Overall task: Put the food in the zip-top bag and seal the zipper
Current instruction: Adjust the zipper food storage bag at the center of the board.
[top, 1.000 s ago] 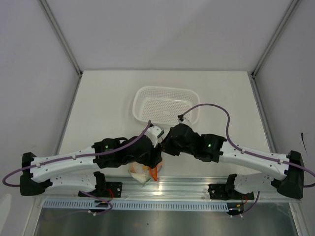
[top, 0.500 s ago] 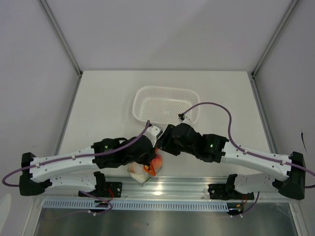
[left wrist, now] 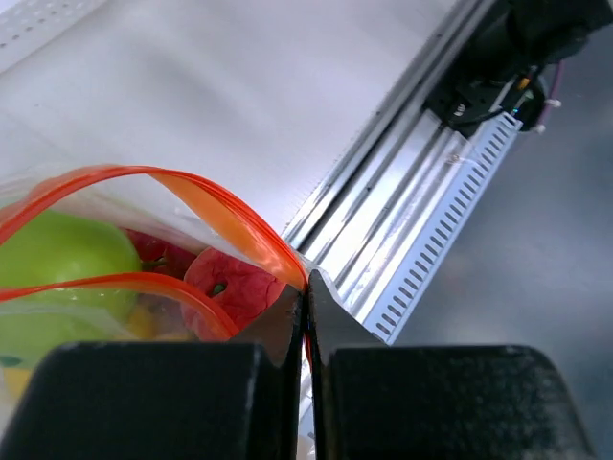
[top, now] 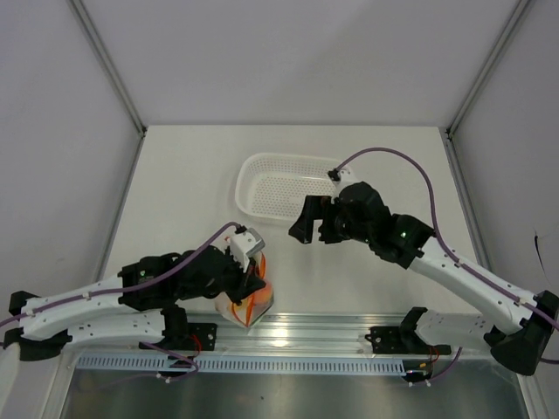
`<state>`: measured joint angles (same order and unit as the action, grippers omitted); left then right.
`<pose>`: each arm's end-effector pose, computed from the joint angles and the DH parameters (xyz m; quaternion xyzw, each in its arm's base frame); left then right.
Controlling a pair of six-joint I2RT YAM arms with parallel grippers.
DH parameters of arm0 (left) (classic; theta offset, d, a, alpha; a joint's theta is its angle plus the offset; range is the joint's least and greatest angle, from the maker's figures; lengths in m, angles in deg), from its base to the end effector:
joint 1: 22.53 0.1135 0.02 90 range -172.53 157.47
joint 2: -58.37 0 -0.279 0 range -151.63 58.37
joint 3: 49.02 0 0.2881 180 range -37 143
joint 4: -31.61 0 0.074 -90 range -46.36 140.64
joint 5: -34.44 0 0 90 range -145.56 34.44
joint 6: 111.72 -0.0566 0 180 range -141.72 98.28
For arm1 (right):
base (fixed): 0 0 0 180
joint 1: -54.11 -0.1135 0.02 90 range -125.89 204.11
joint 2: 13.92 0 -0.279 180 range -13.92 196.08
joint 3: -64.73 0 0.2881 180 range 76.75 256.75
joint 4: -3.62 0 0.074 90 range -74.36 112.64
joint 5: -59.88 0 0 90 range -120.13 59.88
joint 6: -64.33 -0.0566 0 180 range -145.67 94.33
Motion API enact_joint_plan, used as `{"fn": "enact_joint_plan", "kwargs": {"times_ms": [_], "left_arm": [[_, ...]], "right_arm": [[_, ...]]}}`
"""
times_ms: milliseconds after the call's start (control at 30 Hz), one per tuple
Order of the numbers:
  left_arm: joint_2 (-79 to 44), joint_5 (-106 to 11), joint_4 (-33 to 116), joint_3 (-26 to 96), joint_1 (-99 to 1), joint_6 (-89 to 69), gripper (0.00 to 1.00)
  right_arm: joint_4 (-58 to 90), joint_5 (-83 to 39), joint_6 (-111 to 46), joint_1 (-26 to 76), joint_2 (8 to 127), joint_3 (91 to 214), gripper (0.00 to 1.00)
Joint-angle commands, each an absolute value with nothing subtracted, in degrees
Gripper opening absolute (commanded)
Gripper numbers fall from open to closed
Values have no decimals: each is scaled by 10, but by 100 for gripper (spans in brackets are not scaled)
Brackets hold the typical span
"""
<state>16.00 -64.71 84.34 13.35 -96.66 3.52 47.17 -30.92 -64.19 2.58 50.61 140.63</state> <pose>0.0617 -0.1840 0.3298 0.3272 0.8123 -0.3190 0.3624 0.1829 0.2289 0.3526 -0.0958 0.8701 0.3377 0.3460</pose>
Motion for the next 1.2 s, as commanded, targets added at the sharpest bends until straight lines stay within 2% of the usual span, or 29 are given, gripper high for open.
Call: {"fn": "enact_joint_plan", "kwargs": {"times_ms": [0, 167, 267, 400, 733, 900, 1167], "left_arm": [[178, -577, 816, 118, -970, -4, 0], [185, -510, 803, 97, -969, -8, 0], [190, -461, 786, 89, -970, -13, 1], [196, -438, 792, 86, -970, -21, 0], [225, -464, 836, 87, -969, -18, 0], [228, -447, 851, 100, -969, -7, 1], [244, -440, 856, 100, -969, -3, 1]], "right_arm": [[424, -196, -500, 86, 476, 1388, 99], [352, -69, -439, 134, 501, 1378, 99], [305, 63, -396, 132, 526, 1370, 99], [279, 134, -346, 132, 544, 1343, 99], [230, 251, -323, 136, 517, 1276, 94], [174, 290, -322, 156, 549, 1285, 99], [225, 398, -233, 176, 663, 1387, 99]]}}
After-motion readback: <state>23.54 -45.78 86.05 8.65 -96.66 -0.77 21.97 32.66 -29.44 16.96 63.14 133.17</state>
